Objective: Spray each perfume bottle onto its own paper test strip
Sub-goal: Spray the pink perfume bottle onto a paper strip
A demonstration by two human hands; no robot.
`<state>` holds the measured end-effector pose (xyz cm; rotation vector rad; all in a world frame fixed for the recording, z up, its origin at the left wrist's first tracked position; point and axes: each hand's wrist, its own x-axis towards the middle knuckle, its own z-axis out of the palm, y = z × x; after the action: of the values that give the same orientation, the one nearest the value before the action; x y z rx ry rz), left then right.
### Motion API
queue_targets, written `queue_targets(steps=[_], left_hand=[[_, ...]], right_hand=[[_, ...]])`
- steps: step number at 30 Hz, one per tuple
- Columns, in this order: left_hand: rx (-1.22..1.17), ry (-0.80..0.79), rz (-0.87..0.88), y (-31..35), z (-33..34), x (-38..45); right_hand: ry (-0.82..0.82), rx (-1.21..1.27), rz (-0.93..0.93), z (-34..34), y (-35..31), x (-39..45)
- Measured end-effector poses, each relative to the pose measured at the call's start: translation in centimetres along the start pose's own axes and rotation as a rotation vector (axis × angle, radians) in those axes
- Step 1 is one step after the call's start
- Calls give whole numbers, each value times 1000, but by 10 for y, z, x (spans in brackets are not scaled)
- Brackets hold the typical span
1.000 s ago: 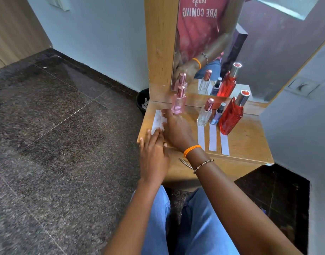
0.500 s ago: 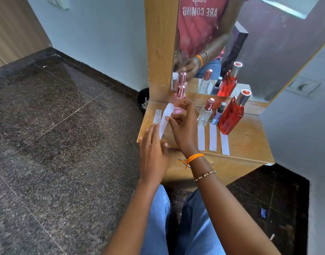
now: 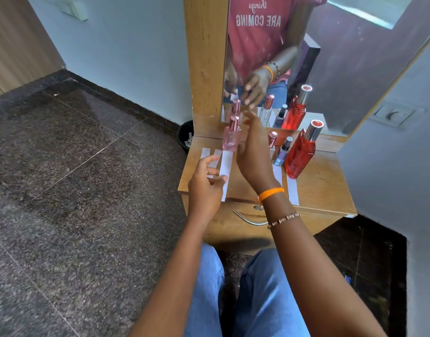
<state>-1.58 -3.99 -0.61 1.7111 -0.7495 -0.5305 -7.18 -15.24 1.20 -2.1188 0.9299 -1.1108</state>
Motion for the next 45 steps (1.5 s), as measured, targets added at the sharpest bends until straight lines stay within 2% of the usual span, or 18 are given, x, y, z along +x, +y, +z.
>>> queue_targets(steps=[4,12,18,26,28,30,32,34,39,42,45], left_hand=[[73,-25,50,0,0,-5],[253,-126,112,-5,9,-6],[408,-183,130,-5,24,-7],[628,-109,218,-10,27,-3],[566,-56,256,-9,26,-5],[344,-52,286,-3,22,-10],[71,-253,188,5,17,-20],[-68,-464,55,8,15,-32],[-156,-477,46,0,14,-42],[-109,-412,101,1,14,-42],[-20,-392,152,4,13,-42]], right_hand=[[-170,-251,-95,8,6,22],[-212,-393,-153,-4,4,25],[-82,-176,-226,-32,-22,0],[-5,1,-62,-76,-24,-48],[-40,5,-21,-79,-18,-63],[-83,60,47,-79,-12,-79],[-121,145,132,-77,-8,-91],[-148,197,186,-76,-5,-99],[-186,249,200,-84,-4,-107],[-182,275,202,-88,-2,-106],[-101,322,231,-88,-6,-101]])
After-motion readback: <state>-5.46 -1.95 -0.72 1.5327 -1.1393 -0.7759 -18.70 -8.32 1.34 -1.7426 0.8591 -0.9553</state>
